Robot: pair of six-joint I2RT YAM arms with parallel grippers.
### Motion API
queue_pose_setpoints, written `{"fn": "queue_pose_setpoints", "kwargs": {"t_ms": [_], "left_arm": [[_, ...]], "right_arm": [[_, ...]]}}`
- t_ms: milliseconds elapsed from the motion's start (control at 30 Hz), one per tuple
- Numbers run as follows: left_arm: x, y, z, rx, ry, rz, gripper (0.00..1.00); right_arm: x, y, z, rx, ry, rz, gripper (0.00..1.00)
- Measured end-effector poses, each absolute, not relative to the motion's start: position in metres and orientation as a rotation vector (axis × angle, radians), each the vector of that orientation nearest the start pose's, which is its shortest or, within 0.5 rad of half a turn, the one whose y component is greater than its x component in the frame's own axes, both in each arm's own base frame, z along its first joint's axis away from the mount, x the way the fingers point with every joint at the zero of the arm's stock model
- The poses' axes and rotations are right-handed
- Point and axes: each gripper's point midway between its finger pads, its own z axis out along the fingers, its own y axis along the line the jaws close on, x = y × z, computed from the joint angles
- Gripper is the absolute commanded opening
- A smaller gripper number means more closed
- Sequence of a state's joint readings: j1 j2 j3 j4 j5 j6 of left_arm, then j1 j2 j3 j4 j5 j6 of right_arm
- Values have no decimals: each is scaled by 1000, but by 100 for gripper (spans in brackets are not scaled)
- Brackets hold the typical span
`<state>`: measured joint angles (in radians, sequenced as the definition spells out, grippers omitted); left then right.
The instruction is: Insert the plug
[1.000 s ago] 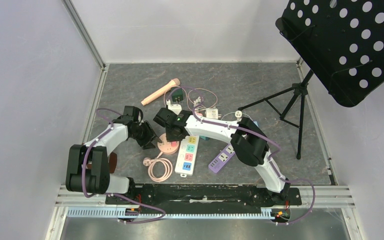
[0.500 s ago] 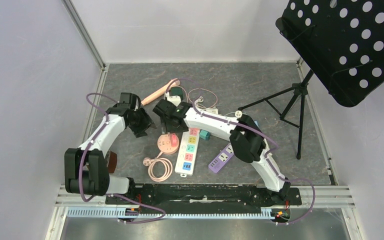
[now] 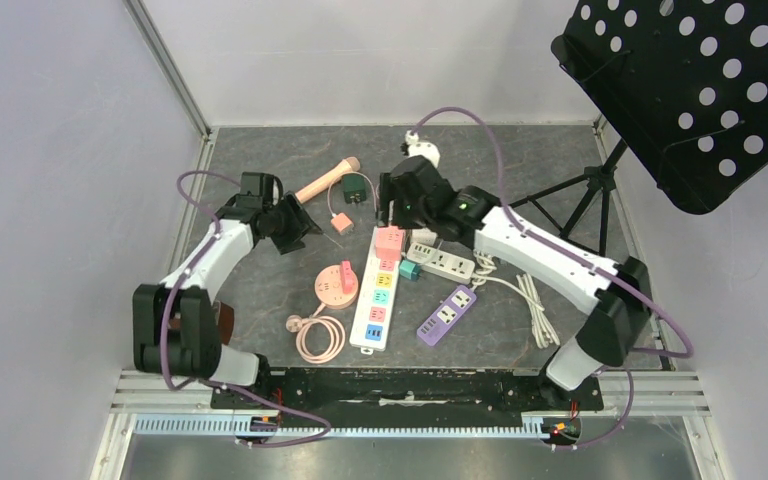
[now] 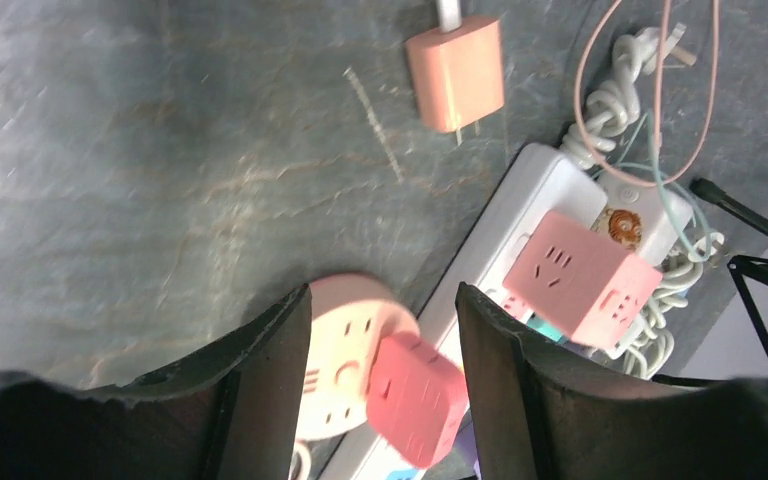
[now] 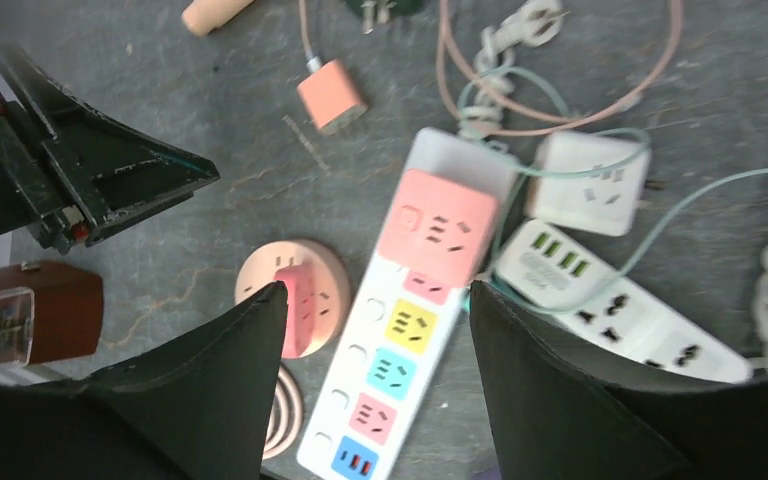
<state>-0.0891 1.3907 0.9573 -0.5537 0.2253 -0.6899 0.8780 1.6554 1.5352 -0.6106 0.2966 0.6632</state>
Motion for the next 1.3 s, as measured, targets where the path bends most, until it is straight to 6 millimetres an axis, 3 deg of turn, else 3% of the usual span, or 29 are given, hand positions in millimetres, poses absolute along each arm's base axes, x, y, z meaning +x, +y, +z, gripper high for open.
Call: {"fn": "queue_pose_setpoints", "kwargs": {"t_ms": [100,267,400,667,800,1000,1133,1300], "left_arm": [[339,-103,99,-656,2526,-598,60],[399,-126,79,-556,2482,-477,59],[432,-143,63,-490,2439,-392,59],[498,-125,51,-428,2399,-131,58],[495,-115,44,-421,2416,-51,55],[495,-115,36,-404,2429,-49,32],[498,-117,32,-363,2432,-49,3],[502,-116,33,-303,2419,-40,2]], "right_arm": [[319,311,223,-80,2267,463,70],[321,298,208,-132,2290,436,70],[326,287,202,-167,2309,428,70],[343,265,198,-163,2318,419,70],[347,258,193,-157,2330,421,69],[348,256,192,-160,2339,438,69],[347,260,192,-171,2340,464,69],[344,269,196,-202,2332,531,70]]}}
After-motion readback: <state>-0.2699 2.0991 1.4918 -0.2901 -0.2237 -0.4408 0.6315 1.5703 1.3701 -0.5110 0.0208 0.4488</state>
